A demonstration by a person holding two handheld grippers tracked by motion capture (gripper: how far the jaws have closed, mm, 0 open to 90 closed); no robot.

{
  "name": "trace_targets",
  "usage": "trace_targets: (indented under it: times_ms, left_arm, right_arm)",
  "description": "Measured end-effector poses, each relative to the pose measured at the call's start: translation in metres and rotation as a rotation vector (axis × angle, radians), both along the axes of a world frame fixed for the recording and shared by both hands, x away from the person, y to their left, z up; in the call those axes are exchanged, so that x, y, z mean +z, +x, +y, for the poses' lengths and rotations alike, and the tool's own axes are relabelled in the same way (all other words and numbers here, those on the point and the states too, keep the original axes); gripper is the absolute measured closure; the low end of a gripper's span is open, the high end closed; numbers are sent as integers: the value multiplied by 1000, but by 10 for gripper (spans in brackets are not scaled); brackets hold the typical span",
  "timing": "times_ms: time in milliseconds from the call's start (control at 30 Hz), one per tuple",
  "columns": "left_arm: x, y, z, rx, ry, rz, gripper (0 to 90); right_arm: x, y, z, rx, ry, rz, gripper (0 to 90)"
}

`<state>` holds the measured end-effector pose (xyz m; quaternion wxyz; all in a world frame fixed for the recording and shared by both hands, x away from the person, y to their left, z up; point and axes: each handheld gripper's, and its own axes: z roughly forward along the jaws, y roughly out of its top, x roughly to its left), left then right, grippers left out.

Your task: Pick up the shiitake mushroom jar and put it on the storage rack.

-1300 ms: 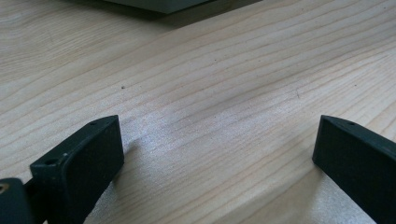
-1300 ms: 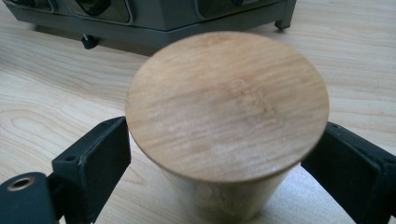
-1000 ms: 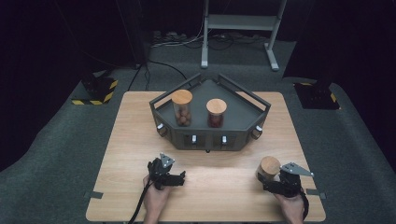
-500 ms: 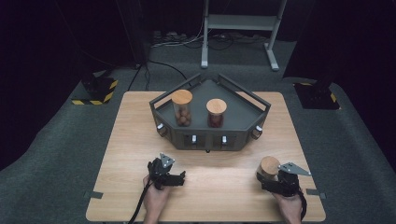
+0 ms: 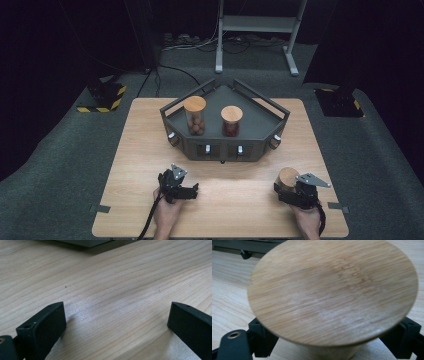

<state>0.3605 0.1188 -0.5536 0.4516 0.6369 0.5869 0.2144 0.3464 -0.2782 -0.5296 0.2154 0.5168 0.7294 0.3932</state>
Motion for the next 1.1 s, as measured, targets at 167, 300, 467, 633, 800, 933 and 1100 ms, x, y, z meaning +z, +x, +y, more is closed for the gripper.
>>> trace_targets:
  times_ms: [167, 300, 467, 633, 800, 933, 1100]
  left_arm:
    - [0, 0, 0, 0, 0, 0, 20]
    - [0, 0, 0, 0, 0, 0, 20]
    - [0, 0, 0, 0, 0, 0, 20]
    - [0, 0, 0, 0, 0, 0, 20]
    - [0, 0, 0, 0, 0, 0, 20]
    - [0, 0, 0, 0, 0, 0, 20]
    - [0, 0, 0, -5, 5, 3, 20]
  right_arm:
    - [-2, 1, 0, -5, -4, 1, 157]
    - [-3, 1, 1, -11, -2, 3, 165]
    - [-3, 1, 1, -14, -2, 0, 175]
    - [-3, 2, 2, -14, -9, -6, 181]
    - [-5, 2, 5, -18, -24, -6, 194]
    - [-5, 2, 5, -23, -27, -10, 202]
    - [-6, 2, 5, -25, -32, -13, 207]
